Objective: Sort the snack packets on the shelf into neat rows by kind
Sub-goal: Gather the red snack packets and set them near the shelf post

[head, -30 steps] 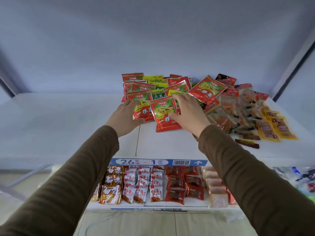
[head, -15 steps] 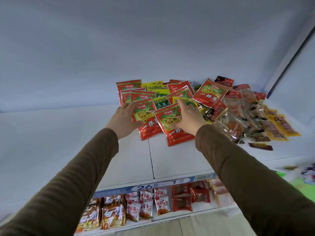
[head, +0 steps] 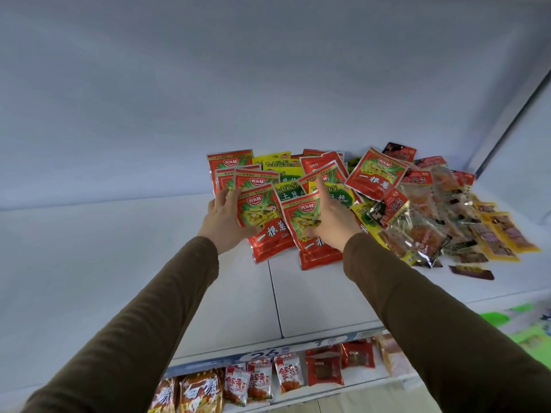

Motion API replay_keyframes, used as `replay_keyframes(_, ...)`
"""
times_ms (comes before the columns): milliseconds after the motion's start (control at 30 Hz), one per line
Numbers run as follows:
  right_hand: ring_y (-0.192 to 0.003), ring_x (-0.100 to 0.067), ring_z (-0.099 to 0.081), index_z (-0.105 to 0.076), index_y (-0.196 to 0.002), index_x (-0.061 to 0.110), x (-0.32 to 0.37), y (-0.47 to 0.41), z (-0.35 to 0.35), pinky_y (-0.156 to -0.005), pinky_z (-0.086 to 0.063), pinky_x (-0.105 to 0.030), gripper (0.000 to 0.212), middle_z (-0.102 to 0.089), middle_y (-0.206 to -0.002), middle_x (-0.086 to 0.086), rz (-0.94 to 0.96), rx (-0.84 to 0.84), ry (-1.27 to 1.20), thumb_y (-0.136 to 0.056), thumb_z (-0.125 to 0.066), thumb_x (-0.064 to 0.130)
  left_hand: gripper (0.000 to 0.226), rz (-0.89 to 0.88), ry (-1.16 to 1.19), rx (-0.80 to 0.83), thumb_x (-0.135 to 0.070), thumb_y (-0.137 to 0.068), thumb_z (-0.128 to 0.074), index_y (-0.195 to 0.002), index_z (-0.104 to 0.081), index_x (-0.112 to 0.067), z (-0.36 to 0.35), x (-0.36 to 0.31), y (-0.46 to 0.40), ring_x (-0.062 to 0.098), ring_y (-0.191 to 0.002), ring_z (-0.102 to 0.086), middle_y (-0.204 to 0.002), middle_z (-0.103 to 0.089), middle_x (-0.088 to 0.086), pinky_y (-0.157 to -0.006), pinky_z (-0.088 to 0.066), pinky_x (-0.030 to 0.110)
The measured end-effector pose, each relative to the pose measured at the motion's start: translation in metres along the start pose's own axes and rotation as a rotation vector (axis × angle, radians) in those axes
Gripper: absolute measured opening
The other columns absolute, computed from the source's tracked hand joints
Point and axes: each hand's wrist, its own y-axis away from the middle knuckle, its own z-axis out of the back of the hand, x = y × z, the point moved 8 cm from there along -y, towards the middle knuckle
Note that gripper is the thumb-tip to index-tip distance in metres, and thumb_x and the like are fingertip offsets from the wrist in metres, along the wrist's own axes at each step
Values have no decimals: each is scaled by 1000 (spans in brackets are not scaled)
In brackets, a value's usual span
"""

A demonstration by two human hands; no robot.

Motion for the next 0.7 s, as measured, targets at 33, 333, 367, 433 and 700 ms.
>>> replay_keyframes(33, -90, -25, -66, 16, -159, 25, -1, -1, 2, -84, -58, -41, 123, -62, -130, -16, -6, -21, -48, -84, -81, 27, 104, 3, 13, -2, -43, -84, -81, -161, -15, -22, -1, 2, -1, 32, -149, -25, -166, -19, 5, -121, -31, 55)
replay_keyframes(333, -123, -19, -57, -46, -138, 21, 28, -13, 10, -108, -46, -46, 50, -60, -131, 3, 26, 67, -698, -94, -69, 24, 78, 130, 531, -96, -15, -92, -75, -153, -27, -25, 1, 30, -14, 31, -135, -48, -144, -46, 9, -111, -44, 59)
replay_keyframes(367, -117, -16, -60, -49, -132, 21, 37, -13, 3, -106, -47, -46, 43, -63, -125, 5, 21, 100, -741, -94, -69, 23, 65, 154, 627, -109, -14, -97, -69, -149, -31, -23, 2, 32, -16, 28, -131, -52, -137, -51, 5, -109, -47, 53)
replay_keyframes(433, -110, -15, -63, -53, -123, 21, 49, -14, -17, -104, -50, -46, 33, -65, -118, 4, -14, 144, -812, -94, -69, 20, 53, 225, 753, -121, -24, -105, -58, -150, -31, -22, 3, 36, -19, 19, -121, -52, -123, -52, -8, -103, -44, 36)
replay_keyframes(700, -127, -25, -47, -49, -136, 12, 55, -21, -57, -105, -44, -41, 51, -56, -133, -6, -45, -118, -487, -94, -69, 32, 44, 295, 904, -41, -46, -98, -62, -129, -34, -31, -9, 41, -26, -5, -79, -59, -105, -58, -17, -53, -51, 10)
